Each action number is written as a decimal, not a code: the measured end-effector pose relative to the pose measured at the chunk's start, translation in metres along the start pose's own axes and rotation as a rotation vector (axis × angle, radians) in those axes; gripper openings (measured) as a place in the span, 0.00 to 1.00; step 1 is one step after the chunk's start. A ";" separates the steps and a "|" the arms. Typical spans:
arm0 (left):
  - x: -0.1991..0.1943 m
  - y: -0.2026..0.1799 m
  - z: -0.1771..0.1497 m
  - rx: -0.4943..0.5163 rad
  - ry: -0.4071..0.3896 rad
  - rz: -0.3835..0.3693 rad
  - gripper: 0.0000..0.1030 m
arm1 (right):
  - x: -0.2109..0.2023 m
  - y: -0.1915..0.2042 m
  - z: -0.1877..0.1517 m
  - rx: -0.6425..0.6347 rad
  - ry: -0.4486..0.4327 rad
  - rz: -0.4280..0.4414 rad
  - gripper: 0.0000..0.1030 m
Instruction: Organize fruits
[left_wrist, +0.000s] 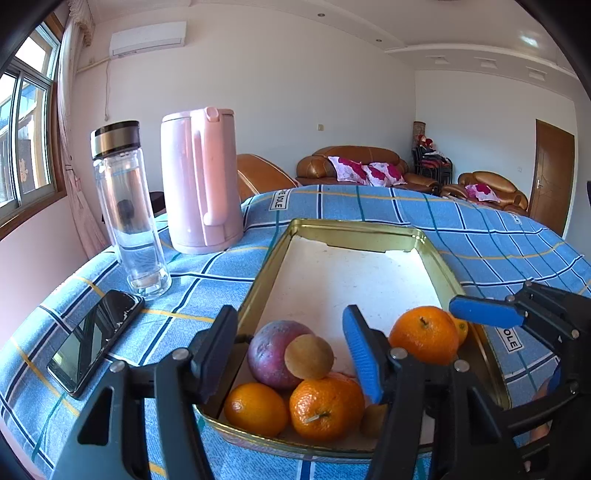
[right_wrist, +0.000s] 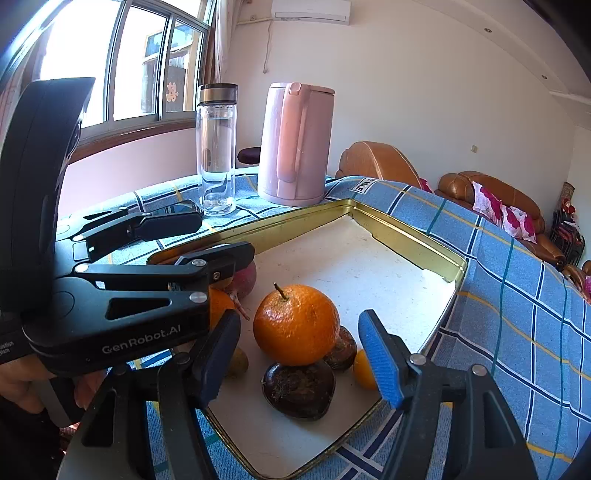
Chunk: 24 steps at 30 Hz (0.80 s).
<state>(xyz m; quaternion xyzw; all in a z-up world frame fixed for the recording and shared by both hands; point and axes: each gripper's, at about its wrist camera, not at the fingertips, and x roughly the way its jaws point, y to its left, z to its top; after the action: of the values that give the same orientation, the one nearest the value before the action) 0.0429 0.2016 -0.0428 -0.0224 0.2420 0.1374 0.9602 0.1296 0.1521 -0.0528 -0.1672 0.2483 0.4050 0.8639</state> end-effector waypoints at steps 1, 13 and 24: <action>-0.002 0.000 0.000 0.001 -0.005 0.002 0.64 | -0.001 0.000 -0.001 0.003 -0.002 0.002 0.66; -0.029 0.001 0.005 -0.007 -0.086 0.039 0.95 | -0.040 -0.008 -0.007 0.034 -0.078 -0.071 0.74; -0.043 -0.009 0.009 0.005 -0.112 0.039 0.98 | -0.063 -0.016 -0.010 0.066 -0.126 -0.113 0.76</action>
<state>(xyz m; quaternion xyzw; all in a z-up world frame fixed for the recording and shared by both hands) 0.0134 0.1826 -0.0152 -0.0074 0.1887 0.1565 0.9695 0.1045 0.0987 -0.0244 -0.1267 0.1968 0.3568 0.9044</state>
